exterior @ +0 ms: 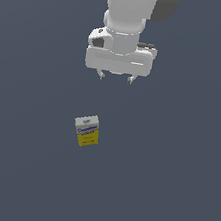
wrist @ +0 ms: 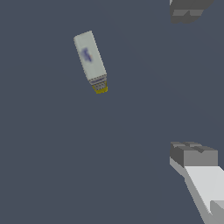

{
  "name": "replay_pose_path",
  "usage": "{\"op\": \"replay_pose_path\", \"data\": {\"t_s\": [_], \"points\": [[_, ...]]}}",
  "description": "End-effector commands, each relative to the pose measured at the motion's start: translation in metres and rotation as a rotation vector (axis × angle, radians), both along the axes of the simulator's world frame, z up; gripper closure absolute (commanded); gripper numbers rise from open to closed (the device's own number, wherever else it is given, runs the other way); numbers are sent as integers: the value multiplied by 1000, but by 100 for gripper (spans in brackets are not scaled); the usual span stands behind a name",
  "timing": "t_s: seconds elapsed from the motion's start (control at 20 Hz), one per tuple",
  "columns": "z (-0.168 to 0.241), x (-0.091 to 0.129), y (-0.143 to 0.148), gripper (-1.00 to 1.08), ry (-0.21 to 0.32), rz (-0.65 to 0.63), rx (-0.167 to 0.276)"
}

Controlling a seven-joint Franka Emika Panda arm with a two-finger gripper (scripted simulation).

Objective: Pick up the object and move it to a goal position.

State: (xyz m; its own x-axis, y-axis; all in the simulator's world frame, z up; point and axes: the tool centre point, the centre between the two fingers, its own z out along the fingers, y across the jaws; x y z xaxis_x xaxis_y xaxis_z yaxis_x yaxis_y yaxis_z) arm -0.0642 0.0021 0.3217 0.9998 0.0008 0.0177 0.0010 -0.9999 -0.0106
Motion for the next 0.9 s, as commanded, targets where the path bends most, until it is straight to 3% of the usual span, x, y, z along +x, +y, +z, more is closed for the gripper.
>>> {"op": "replay_pose_path", "data": {"t_s": [0.0, 0.45, 0.85], "points": [[0, 0, 0, -92, 0, 0, 0], [19, 7, -12, -92, -45, -11, -23], [16, 9, -13, -92, -43, -38, -20]]}}
